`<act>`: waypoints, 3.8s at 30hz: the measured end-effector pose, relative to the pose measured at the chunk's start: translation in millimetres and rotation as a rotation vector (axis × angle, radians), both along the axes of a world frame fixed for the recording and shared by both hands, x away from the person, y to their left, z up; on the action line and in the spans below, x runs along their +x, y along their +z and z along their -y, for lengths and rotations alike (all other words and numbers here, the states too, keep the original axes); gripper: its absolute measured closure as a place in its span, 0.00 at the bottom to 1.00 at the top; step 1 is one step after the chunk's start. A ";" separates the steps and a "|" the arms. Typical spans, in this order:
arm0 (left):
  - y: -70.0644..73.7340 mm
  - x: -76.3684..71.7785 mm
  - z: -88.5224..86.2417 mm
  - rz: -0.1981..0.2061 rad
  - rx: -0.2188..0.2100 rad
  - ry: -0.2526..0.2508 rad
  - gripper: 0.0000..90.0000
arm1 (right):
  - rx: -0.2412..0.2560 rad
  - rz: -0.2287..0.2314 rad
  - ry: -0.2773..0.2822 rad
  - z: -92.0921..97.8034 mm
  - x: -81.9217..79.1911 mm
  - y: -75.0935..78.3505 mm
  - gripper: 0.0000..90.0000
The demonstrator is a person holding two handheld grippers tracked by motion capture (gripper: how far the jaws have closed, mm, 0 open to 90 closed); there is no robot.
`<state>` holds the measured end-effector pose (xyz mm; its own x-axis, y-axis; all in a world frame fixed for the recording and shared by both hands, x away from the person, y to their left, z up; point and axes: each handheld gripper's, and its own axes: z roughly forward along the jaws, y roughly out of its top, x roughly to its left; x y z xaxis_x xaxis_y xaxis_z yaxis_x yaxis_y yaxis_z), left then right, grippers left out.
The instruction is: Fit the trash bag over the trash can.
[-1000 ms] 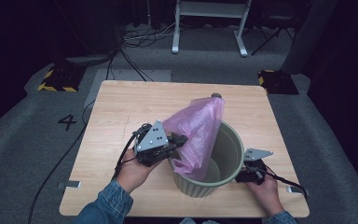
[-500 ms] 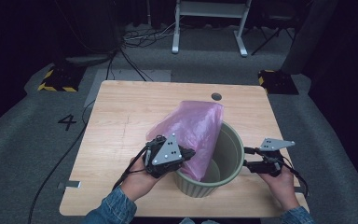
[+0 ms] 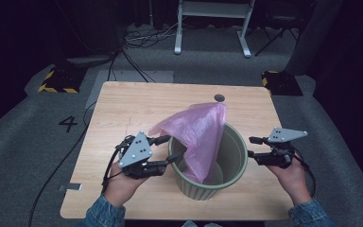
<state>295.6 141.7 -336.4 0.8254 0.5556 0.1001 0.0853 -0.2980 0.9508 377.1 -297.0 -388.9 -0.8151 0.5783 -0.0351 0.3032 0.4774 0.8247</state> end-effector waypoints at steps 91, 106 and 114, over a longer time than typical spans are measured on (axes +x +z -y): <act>-2.7 -0.5 8.2 0.086 -0.029 -0.002 0.99 | -0.013 0.023 0.161 -79.6 -10.8 112.9 0.62; -34.9 5.9 -24.3 -0.080 -0.060 0.077 0.49 | -0.280 -0.075 0.176 -125.8 -18.2 66.8 0.59; -46.2 22.1 -19.7 -0.135 -0.067 0.078 0.45 | -0.287 -0.103 0.175 -128.0 -17.3 62.4 0.56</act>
